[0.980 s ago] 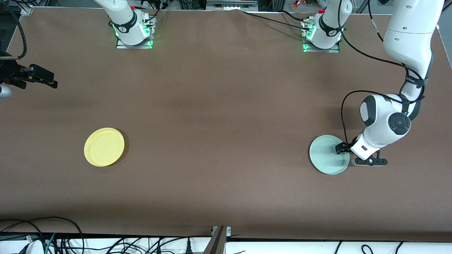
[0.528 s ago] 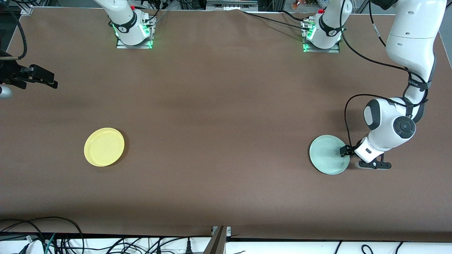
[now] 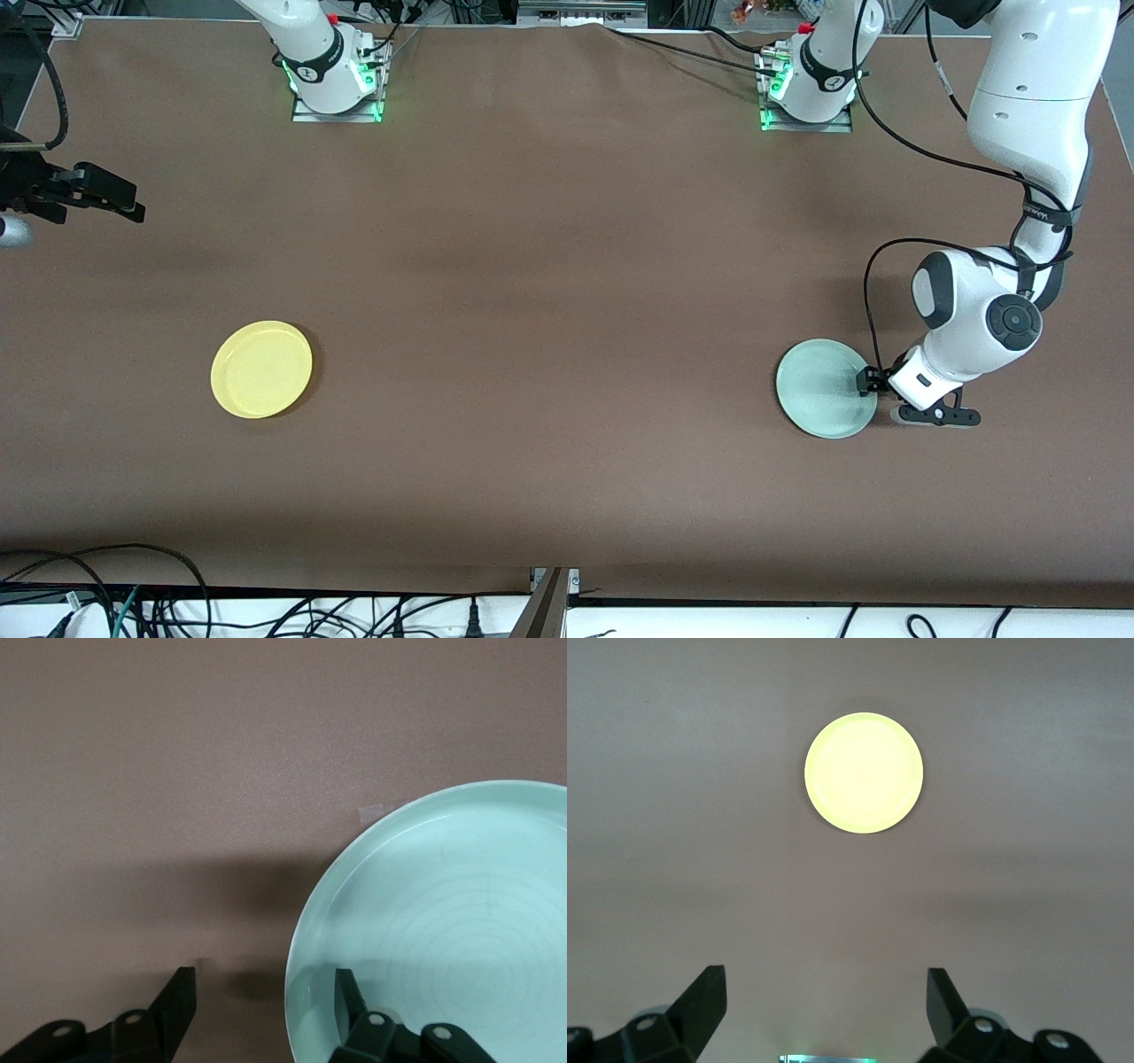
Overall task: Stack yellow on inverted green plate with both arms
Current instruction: 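Close the left gripper on the green plate's rim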
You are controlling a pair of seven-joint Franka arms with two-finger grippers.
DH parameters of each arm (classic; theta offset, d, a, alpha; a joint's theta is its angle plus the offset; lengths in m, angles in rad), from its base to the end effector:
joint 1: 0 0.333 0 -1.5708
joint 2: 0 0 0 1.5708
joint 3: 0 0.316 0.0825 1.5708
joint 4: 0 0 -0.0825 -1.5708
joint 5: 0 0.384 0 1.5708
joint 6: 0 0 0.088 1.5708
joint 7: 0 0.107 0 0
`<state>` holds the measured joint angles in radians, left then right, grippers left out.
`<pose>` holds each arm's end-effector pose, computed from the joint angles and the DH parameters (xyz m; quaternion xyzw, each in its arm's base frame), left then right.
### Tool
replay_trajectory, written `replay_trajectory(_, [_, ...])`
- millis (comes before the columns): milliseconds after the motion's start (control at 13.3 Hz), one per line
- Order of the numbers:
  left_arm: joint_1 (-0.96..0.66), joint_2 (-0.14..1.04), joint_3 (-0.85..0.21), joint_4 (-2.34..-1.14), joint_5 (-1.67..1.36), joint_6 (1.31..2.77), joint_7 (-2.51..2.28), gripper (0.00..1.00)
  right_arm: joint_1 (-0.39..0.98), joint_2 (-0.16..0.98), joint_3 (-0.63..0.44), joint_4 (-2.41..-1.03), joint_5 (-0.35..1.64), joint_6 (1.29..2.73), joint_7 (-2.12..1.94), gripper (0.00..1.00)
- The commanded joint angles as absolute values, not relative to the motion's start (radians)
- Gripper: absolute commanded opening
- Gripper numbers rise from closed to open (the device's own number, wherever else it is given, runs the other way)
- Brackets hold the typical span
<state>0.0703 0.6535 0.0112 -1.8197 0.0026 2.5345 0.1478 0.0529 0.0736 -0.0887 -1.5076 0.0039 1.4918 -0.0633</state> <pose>0.6526 0.0528 0.1821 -0.9989 0.0354 -0.0300 0.0076 0.5681 -0.0180 0.6063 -0.9989 -0.0138 0.0446 0.0009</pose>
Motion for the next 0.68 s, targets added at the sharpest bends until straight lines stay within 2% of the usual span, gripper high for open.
replay_trajectory(0, [0.084, 0.658, 0.003, -1.796, 0.023, 2.517, 0.216, 0.69, 0.041, 0.080, -0.078, -1.508, 0.014, 1.497, -0.064, 1.00])
replay_trajectory(151, [0.084, 0.657, 0.003, -1.796, 0.023, 2.517, 0.244, 0.60, 0.041, 0.080, -0.080, -1.508, 0.014, 1.497, -0.069, 1.00])
replay_trajectory(377, [0.084, 0.650, 0.002, -1.796, 0.023, 2.502, 0.249, 0.55, 0.040, 0.084, -0.080, -1.505, 0.011, 1.497, -0.077, 1.00])
replay_trajectory(603, [0.084, 0.643, -0.002, -1.796, 0.021, 2.482, 0.250, 0.54, 0.038, 0.086, -0.081, -1.502, 0.009, 1.499, -0.078, 1.00])
